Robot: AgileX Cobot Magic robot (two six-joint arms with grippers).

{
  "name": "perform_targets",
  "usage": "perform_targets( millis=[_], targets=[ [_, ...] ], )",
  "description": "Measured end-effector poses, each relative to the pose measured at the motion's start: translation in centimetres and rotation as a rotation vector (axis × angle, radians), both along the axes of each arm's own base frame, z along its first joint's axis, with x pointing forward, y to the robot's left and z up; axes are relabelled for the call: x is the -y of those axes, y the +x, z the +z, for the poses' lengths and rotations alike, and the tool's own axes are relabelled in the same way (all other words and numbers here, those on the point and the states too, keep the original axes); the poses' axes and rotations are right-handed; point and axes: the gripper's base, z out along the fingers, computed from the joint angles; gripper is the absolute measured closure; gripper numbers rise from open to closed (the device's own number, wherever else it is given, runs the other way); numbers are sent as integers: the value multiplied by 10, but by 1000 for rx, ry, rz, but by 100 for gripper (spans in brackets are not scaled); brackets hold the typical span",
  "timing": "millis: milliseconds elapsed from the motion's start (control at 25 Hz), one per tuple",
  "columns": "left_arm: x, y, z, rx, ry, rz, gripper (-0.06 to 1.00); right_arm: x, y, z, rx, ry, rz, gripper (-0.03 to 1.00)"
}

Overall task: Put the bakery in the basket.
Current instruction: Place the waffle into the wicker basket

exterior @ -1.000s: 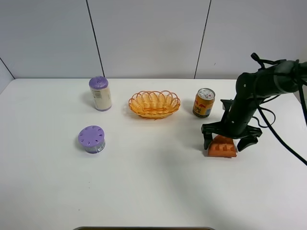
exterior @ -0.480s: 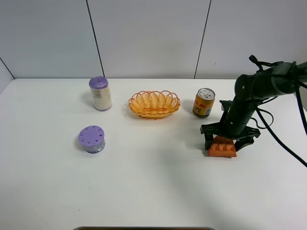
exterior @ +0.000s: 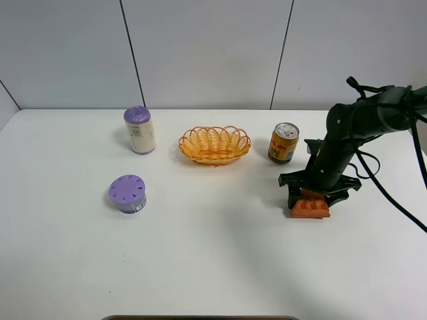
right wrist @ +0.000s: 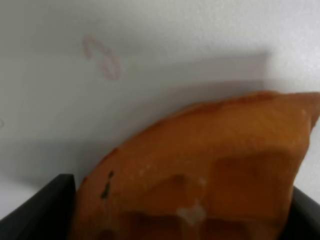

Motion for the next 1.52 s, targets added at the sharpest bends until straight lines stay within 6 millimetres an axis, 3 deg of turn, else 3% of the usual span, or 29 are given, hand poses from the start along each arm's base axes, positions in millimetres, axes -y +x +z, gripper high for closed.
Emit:
perform_targets(
  millis=[600, 800, 1000, 1360, 1520],
  targets=[
    [0, 0, 0, 0, 0, 0, -5, 0, 1, 8, 31, 8, -1, 27],
    [0, 0, 0, 0, 0, 0, -5, -4, 0, 45, 136, 30, 31, 27],
    [0, 0, 0, 0, 0, 0, -5, -25, -4, 92, 270, 66, 103, 27],
    [0, 0, 0, 0, 0, 0, -5, -67, 29, 166, 521, 153, 173, 27],
    [0, 0, 0, 0, 0, 0, -5, -84, 47, 173, 561, 172, 196, 27]
  ],
)
